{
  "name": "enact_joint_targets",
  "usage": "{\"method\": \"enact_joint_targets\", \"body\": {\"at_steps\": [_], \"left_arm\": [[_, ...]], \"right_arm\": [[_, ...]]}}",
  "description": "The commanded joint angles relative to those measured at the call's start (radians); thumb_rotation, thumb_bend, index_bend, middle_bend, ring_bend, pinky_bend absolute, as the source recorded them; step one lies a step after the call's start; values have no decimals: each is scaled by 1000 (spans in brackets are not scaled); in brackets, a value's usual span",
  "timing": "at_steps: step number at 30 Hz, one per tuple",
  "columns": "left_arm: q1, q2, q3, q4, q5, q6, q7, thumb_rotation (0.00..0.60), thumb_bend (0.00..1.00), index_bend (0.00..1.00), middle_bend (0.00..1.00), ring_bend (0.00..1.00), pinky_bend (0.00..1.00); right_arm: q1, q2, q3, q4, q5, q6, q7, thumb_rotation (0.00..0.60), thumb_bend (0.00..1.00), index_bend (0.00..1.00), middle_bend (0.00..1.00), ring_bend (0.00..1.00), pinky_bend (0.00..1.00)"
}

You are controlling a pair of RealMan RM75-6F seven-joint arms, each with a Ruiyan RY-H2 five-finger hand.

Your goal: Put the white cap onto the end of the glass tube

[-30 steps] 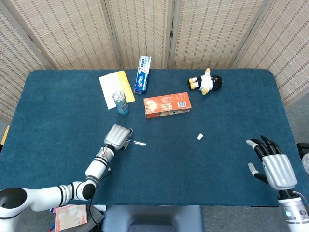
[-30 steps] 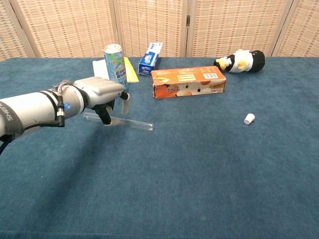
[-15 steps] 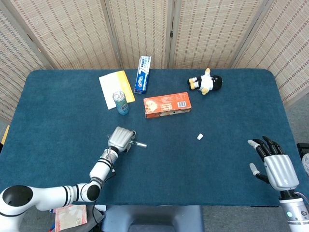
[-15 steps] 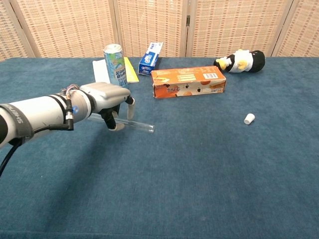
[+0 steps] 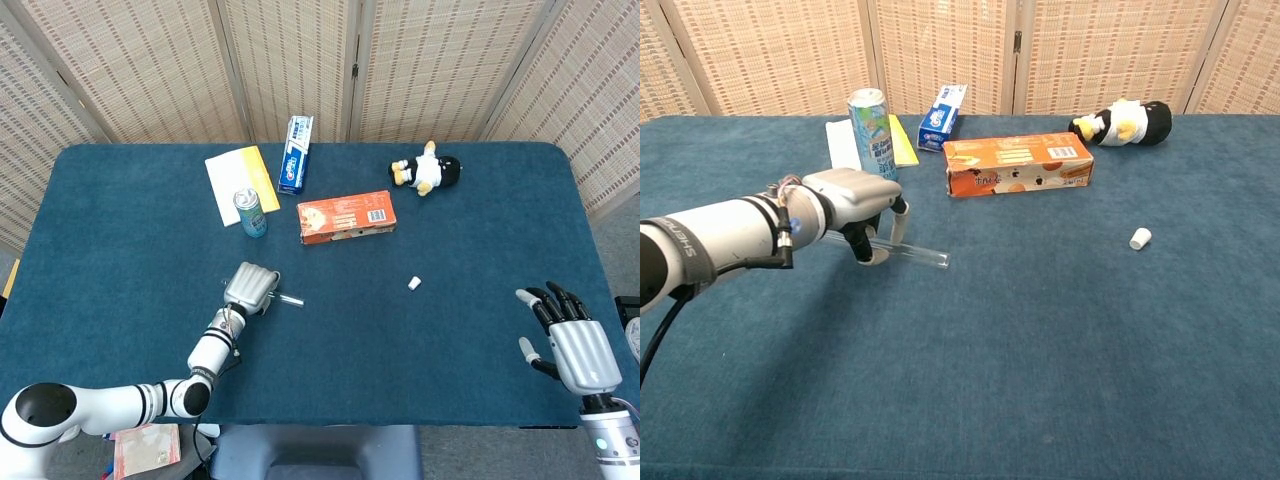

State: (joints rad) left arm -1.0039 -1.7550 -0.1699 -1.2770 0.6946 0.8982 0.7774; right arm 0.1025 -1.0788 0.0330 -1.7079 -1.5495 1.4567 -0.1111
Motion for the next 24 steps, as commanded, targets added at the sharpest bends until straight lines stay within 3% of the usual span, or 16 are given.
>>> {"method": "enact_joint_targets", "body": {"at_steps": [1, 16, 24], "left_arm": [[-1, -4, 2, 5, 2, 1, -2, 600, 364, 454, 1000, 998, 1000], [41, -6, -18, 25, 97, 41, -143, 600, 363, 645, 1000, 1000, 1000], [101, 114, -35, -116, 128, 77, -221, 600, 364, 662, 1000, 1000, 1000]], "right_arm": [[-1, 1, 0, -1, 1, 1, 0, 600, 349, 168, 173, 64, 136], [-2, 3, 3, -2, -1, 5, 2, 600, 349, 168, 174, 64, 136], [14, -3, 19, -16, 3, -4, -39, 600, 353, 168, 197, 66, 136]]}}
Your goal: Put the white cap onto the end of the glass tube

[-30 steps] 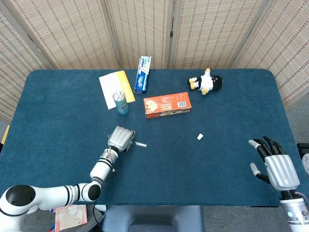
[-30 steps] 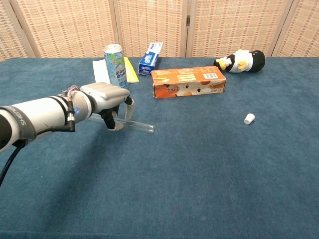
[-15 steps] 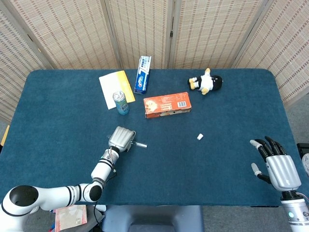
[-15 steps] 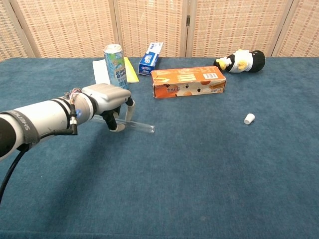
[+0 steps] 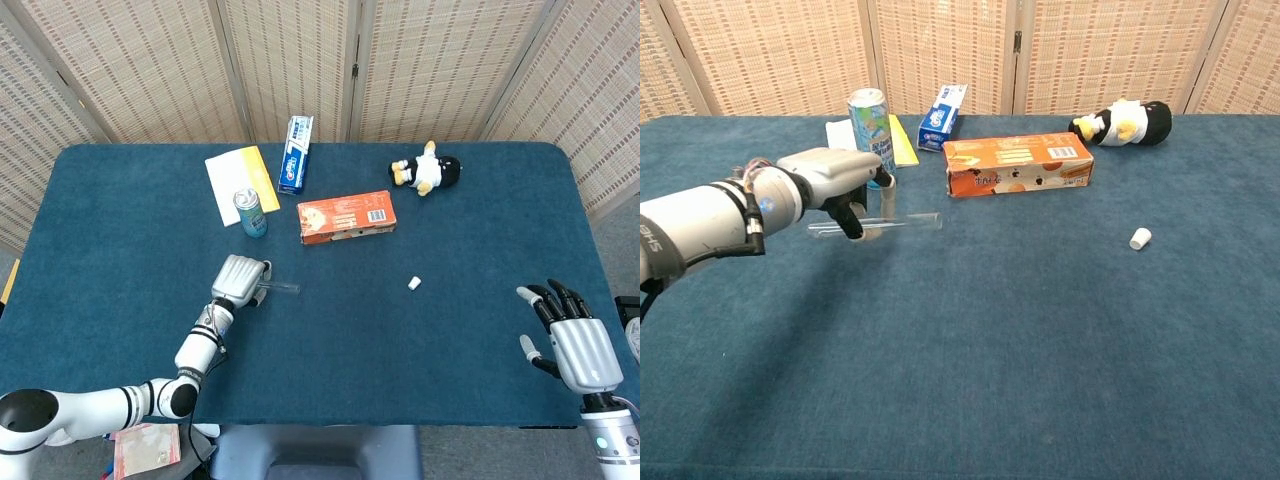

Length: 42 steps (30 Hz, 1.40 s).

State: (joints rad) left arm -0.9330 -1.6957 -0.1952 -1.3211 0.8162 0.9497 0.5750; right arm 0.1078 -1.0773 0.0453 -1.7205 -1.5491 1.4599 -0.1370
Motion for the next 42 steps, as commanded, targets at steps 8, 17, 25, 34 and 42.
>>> {"method": "enact_joint_targets", "body": {"at_steps": [8, 17, 25, 34, 42], "left_arm": [[96, 189, -2, -278, 43, 112, -33, 600, 364, 662, 1000, 1000, 1000], [151, 277, 39, -396, 120, 163, -49, 600, 364, 660, 1000, 1000, 1000], [180, 320, 54, -454, 176, 191, -58, 600, 364, 661, 1000, 1000, 1000], [190, 333, 66, -477, 184, 190, -40, 600, 364, 659, 1000, 1000, 1000], [192, 325, 72, -481, 185, 185, -23, 600, 364, 658, 1000, 1000, 1000]], "right_arm": [[105, -13, 49, -32, 59, -147, -63, 600, 509, 168, 314, 416, 369], [279, -26, 103, -53, 311, -463, -165, 600, 657, 168, 692, 745, 593], [426, -113, 128, 66, 487, -651, -195, 600, 849, 180, 943, 969, 888], [538, -189, 107, 184, 633, -769, -224, 600, 939, 180, 1000, 1000, 958], [581, -224, 77, 240, 685, -799, -216, 600, 938, 180, 1000, 1000, 958]]}}
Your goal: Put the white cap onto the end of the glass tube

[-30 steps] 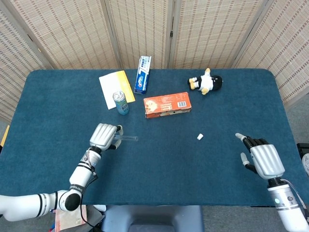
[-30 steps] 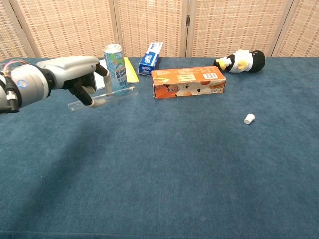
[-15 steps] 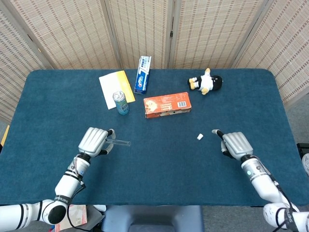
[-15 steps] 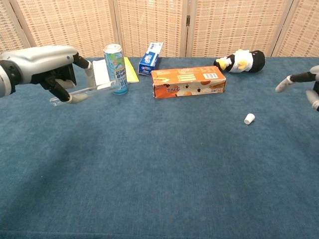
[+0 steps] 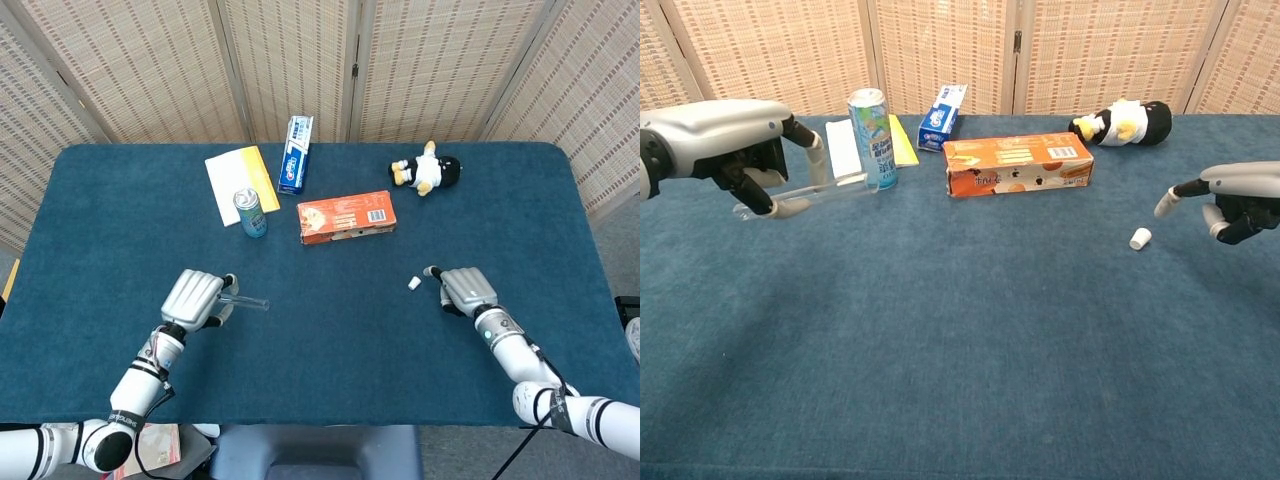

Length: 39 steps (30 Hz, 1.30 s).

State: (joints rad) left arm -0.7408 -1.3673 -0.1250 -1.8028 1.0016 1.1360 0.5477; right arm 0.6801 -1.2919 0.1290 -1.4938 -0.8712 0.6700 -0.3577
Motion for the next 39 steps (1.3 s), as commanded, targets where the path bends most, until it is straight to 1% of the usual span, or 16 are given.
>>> {"method": "enact_joint_targets", "body": {"at_steps": [1, 7, 17, 26, 36, 39], "left_arm": [[0, -5, 2, 2, 0, -2, 6, 600, 364, 658, 1000, 1000, 1000], [2, -12, 5, 3, -7, -11, 8, 600, 364, 657, 1000, 1000, 1000], [6, -16, 6, 11, -1, -17, -1, 600, 363, 656, 1000, 1000, 1000], [10, -22, 7, 25, 4, -22, -7, 600, 363, 656, 1000, 1000, 1000], [18, -26, 9, 34, 14, -23, -17, 600, 364, 656, 1000, 1000, 1000], [20, -25, 9, 36, 17, -23, -22, 600, 364, 655, 1000, 1000, 1000]], "right_arm": [[13, -15, -9, 20, 10, -11, 8, 600, 937, 180, 1000, 1000, 958], [34, -44, -28, 62, 16, -23, 25, 600, 940, 180, 1000, 1000, 958], [53, -68, -50, 89, 0, -29, 52, 600, 936, 180, 1000, 1000, 958], [43, -31, -80, 4, -40, 31, 35, 600, 932, 180, 1000, 1000, 958], [36, -2, -111, -80, -59, 89, -7, 600, 906, 180, 1000, 1000, 958], [29, 14, -115, -108, -67, 123, -21, 600, 870, 180, 987, 1000, 959]]}}
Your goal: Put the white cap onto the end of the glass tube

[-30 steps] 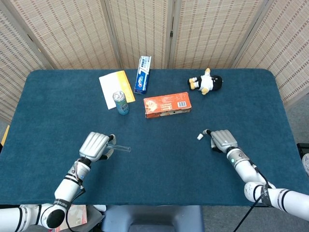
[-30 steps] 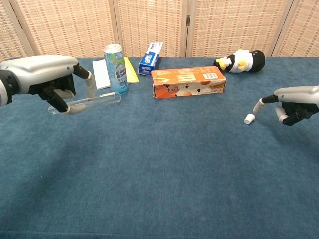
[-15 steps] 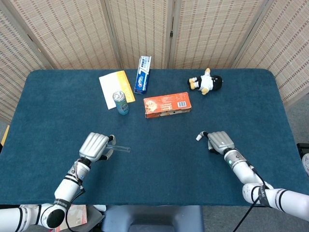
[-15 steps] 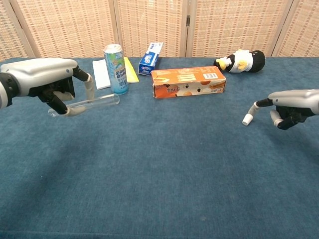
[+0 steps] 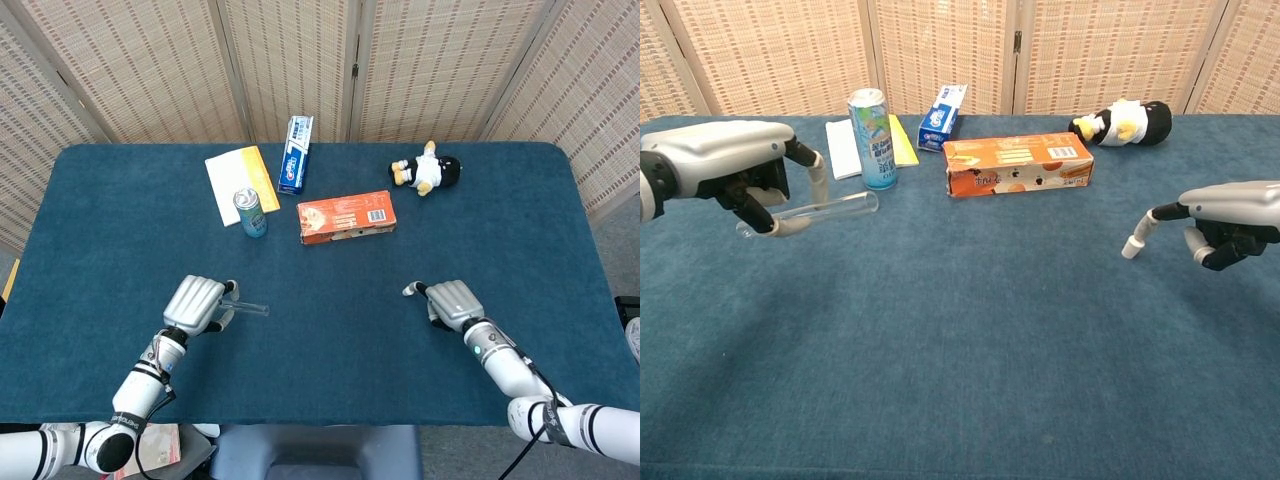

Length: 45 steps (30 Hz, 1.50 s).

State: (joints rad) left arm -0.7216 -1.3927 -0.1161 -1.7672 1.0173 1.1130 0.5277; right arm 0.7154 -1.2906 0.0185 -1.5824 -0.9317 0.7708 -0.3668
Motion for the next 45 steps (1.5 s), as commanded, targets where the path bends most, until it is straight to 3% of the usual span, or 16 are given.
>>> {"method": "enact_joint_targets", "body": {"at_steps": [1, 8, 11, 14, 18, 19, 21, 26, 30, 40, 45], "left_arm": [[2, 1, 0, 2, 3, 0, -2, 600, 363, 655, 1000, 1000, 1000], [5, 2, -3, 5, 7, -3, -10, 600, 363, 655, 1000, 1000, 1000], [6, 3, -3, 5, 9, -4, -11, 600, 363, 655, 1000, 1000, 1000], [8, 4, -4, 6, 7, -5, -13, 600, 364, 655, 1000, 1000, 1000], [10, 4, -3, 5, 10, -4, -13, 600, 364, 655, 1000, 1000, 1000], [11, 4, -3, 3, 10, -4, -12, 600, 364, 655, 1000, 1000, 1000], [12, 4, -2, 2, 11, -3, -11, 600, 364, 656, 1000, 1000, 1000], [16, 6, -2, -3, 12, 1, -10, 600, 364, 656, 1000, 1000, 1000], [19, 9, -2, -4, 13, 2, -10, 600, 363, 654, 1000, 1000, 1000], [23, 4, 4, 0, 14, -5, -9, 600, 364, 655, 1000, 1000, 1000], [23, 2, 6, -2, 16, -6, -2, 600, 364, 655, 1000, 1000, 1000]], "right_arm": [[-9, 19, -5, -30, -9, 34, -15, 600, 848, 180, 974, 997, 958], [-35, 75, 7, -112, -40, 129, -29, 600, 708, 180, 874, 908, 956], [-53, 104, 19, -154, -71, 178, -18, 600, 611, 179, 769, 789, 926], [-76, 129, 35, -191, -120, 236, 6, 600, 470, 180, 559, 543, 707], [-102, 124, 45, -185, -195, 286, 54, 600, 293, 162, 158, 146, 226], [-107, 117, 47, -172, -218, 296, 73, 600, 262, 135, 97, 74, 122], [-114, 104, 49, -145, -246, 305, 96, 600, 208, 66, 20, 2, 13], [-117, 66, 56, -79, -271, 301, 117, 600, 144, 18, 0, 0, 0], [-114, 53, 65, -63, -261, 284, 119, 600, 1, 10, 0, 0, 0], [-106, 43, 64, -47, -268, 248, 93, 600, 10, 2, 0, 0, 0], [-94, 12, 63, 0, -272, 223, 86, 600, 109, 143, 3, 0, 0]]}}
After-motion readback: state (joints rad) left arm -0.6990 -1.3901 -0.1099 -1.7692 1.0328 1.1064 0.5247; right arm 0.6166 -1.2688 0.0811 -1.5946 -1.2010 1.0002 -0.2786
